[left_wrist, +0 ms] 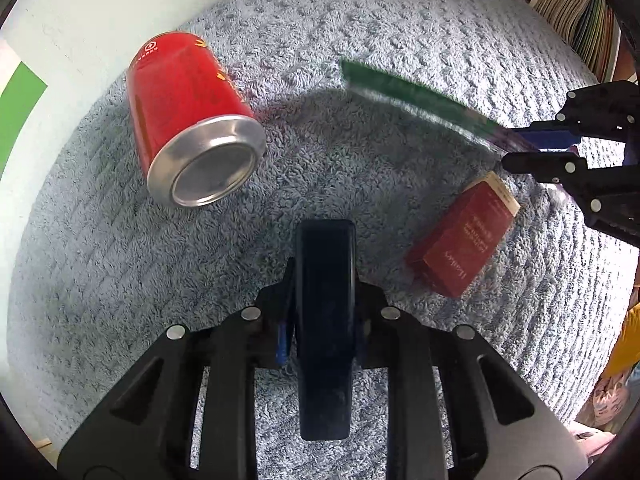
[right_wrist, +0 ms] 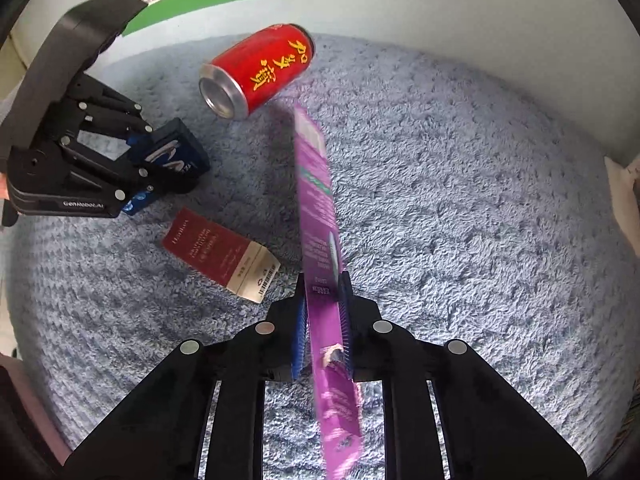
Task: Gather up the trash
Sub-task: 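Lift the gum pack and toothbrush package and carry them over the wastebasket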
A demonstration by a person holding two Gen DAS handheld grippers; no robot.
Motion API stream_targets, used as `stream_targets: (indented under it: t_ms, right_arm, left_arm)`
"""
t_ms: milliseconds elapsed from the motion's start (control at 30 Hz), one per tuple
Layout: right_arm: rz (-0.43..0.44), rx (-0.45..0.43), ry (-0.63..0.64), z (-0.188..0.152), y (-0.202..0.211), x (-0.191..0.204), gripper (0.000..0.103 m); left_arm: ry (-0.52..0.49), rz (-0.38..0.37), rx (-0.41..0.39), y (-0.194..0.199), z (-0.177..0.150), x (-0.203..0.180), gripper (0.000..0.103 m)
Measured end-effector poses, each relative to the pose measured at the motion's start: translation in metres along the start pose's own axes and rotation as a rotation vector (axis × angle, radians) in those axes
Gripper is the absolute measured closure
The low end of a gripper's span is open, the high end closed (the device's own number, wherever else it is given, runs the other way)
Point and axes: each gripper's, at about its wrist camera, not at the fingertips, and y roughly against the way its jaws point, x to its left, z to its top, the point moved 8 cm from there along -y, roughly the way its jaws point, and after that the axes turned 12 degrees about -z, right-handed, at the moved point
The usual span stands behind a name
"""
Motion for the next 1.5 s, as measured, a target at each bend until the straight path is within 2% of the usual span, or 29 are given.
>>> stream_targets:
  t_ms: [100, 400, 700, 900, 1133, 1500]
  right_arm:
    - [-0.001, -0.011, -0.025, -0.004, 0.015, -0.004, 0.09]
    - [-0.039, -0.064, -0.068, -0.03, 0.079, -0.012, 0.09]
    - [-0.115, -0.096, -0.101, -0.058, 0.129, -0.002, 0.089]
    - [-0.173, -0.104, -0.15, -0.094, 0.165, 0.011, 0.089]
    - [-0.269, -0.092, -0.268, -0.158, 0.206, 0.024, 0.089]
    - [-0.411, -0.023, -0.589, -0.316, 0.271, 0.05, 0.089]
  left_arm:
    - [-0.005, 0.006, -0.009, -0.002, 0.01, -0.006, 0.083]
    - [-0.03, 0.037, -0.048, 0.04, -0.007, -0.025, 0.083]
    - [-0.094, 0.042, -0.097, 0.079, -0.037, -0.056, 0.083]
    - [-0.165, 0.022, -0.11, 0.093, -0.061, -0.092, 0.083]
    - [-0.306, -0.041, -0.097, 0.085, -0.085, -0.152, 0.083]
    - [-0.632, -0.161, 0.009, 0.047, -0.128, -0.288, 0.083]
